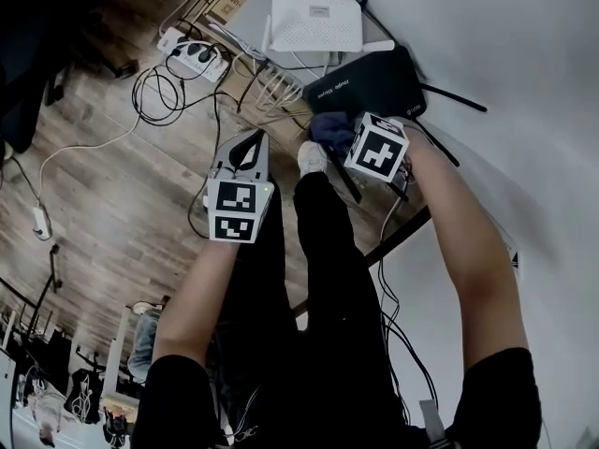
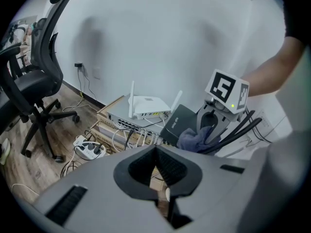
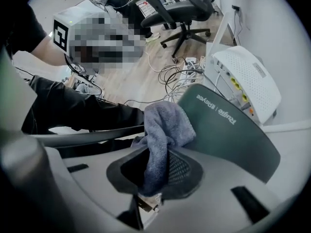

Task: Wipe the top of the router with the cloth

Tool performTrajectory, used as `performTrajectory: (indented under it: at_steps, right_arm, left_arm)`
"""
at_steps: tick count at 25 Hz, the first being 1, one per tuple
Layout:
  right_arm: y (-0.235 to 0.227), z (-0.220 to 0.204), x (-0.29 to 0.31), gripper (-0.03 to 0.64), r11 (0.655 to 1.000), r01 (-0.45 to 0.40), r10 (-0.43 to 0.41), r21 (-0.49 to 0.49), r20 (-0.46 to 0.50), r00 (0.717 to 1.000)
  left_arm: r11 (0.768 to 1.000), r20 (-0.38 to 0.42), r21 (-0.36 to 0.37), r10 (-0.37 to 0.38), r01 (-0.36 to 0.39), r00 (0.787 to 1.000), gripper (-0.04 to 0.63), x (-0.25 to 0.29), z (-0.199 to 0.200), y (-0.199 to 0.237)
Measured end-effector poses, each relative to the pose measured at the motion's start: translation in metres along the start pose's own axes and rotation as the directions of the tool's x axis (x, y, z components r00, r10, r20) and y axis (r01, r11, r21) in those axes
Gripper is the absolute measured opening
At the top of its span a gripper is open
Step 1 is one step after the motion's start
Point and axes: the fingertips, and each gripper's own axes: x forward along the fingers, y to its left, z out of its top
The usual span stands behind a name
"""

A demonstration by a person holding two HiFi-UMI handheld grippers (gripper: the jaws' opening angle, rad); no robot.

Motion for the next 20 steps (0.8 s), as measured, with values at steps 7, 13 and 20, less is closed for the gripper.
performTrajectory:
  at_steps: [7,13,20]
  right_arm:
    - [-0.031,-0.038,-0.011,0.053,0.997,0.049,-0.042,0.052,-0.136,0.990]
    - [-0.054,-0.082,-0.016,0.055,0.992,0.099,-0.075,0.074,-0.275,0.959]
    - [-0.075,-0.103,-0.024,0.066,0.983,0.143,-0.085,0.118,-0.397,0.914]
  left_arm:
    - [1.000,0.004,0.000,0.002,-0.002,1.000,-0.002,0.000,0.004,-0.001]
    - [1.000,-0.003,-0.009,0.012,-0.012,1.000,-0.002,0.000,0.001,0.003]
    - [1.000,0.002,0.002,0.007,-0.007,1.000,-0.002,0.000,0.007,0.002]
